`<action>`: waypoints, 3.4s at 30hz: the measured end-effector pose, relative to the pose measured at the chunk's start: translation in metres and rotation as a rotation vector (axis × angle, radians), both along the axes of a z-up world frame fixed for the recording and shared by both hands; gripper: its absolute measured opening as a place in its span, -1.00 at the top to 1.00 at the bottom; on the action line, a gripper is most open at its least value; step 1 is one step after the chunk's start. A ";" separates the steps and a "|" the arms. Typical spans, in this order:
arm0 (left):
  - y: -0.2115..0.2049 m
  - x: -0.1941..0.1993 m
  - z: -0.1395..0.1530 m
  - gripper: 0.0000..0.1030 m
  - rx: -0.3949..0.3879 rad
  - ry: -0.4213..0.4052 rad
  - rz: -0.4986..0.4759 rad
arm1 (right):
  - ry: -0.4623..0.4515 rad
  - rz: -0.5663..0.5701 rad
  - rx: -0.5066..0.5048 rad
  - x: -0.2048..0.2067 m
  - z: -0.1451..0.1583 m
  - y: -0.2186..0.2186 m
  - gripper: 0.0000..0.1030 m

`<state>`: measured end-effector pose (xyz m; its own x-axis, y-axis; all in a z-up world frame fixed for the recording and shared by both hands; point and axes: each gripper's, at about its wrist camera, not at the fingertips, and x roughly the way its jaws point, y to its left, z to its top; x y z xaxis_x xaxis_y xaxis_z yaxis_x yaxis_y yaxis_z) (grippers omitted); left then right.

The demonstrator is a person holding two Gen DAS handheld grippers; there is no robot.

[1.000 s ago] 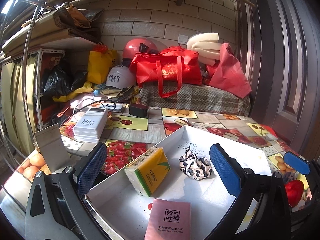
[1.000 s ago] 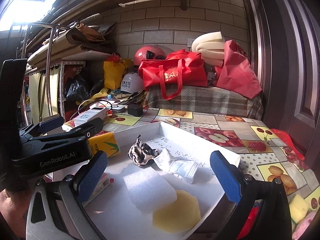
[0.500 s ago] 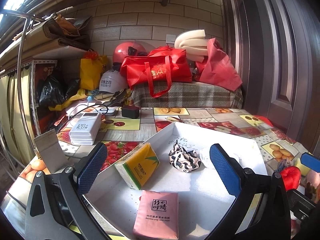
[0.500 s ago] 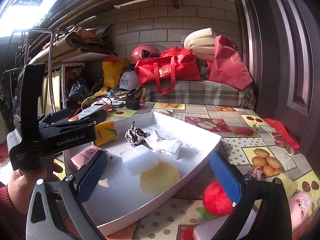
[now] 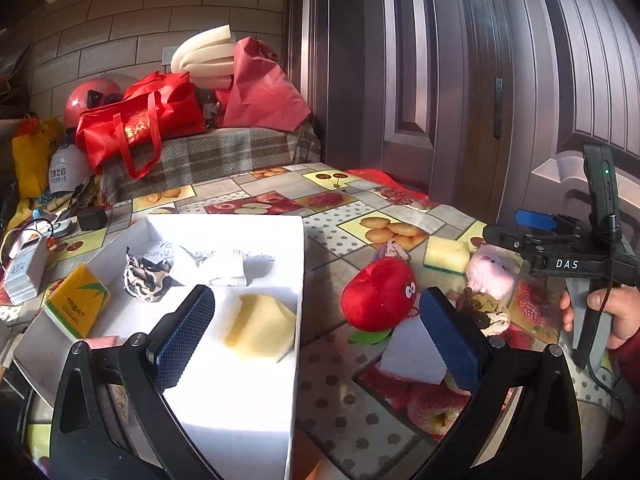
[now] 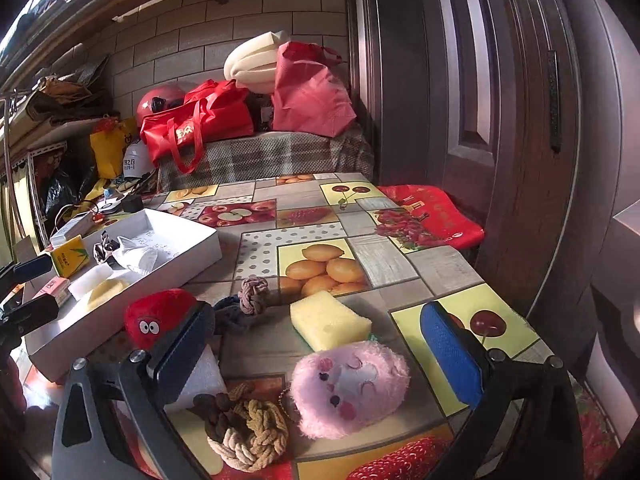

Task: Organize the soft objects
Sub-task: 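Move both tools back from the box toward the remaining table items, then grasp the pink plush toy with the right tool while the left tool grasps the red plush ball, then carry the pink plush toy and red plush ball with both tools over the box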

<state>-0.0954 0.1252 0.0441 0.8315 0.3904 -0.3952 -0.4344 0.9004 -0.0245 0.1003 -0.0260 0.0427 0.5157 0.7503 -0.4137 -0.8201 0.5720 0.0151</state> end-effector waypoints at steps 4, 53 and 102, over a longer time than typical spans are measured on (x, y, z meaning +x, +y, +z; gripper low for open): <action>-0.005 0.031 -0.006 -0.99 -0.055 0.064 -0.013 | 0.038 0.050 -0.068 0.021 -0.005 -0.011 -1.00; -0.022 -0.009 0.003 -0.01 0.079 -0.082 0.068 | -0.056 0.075 0.041 -0.013 0.006 -0.012 -0.27; 0.080 -0.085 -0.003 -0.02 0.036 -0.081 0.344 | -0.157 0.436 -0.001 -0.142 -0.002 0.109 -0.27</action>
<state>-0.1805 0.2048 0.0412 0.6770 0.6653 -0.3146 -0.7101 0.7028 -0.0419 -0.0413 0.0829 0.0410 0.2086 0.9106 -0.3568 -0.9764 0.1732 -0.1288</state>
